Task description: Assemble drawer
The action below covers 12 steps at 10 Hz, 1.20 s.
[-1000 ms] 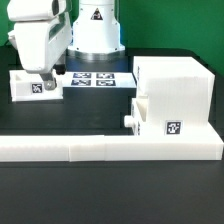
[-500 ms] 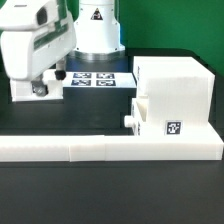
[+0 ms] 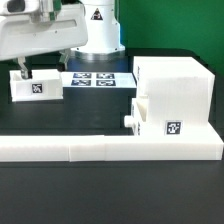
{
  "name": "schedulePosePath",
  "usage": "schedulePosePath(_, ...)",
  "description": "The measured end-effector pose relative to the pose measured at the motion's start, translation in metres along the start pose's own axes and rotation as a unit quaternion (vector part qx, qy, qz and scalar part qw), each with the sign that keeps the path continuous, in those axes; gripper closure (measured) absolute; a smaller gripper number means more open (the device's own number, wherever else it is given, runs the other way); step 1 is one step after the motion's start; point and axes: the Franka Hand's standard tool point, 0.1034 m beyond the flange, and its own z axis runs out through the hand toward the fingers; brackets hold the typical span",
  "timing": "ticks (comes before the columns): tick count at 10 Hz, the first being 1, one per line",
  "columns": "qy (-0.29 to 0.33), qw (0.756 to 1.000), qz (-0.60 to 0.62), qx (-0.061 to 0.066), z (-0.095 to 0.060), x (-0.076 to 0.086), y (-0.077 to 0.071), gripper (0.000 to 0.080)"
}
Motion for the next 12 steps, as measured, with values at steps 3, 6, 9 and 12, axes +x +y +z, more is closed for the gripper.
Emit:
schedulePosePath(3,0.003,0.995,0.102,0.003,-0.001,0.002,-0.005,0.0150)
schedulePosePath(6,0.003,0.992,0.127,0.002,0.006,-0.008,-0.013,0.0150)
schedulePosePath(9,-0.005,0.992,0.129,0.005,0.023,-0.040,-0.042,0.0150)
schedulePosePath(12,0.000,0.991,0.131,0.002,0.046,-0.055,-0.057,0.0150)
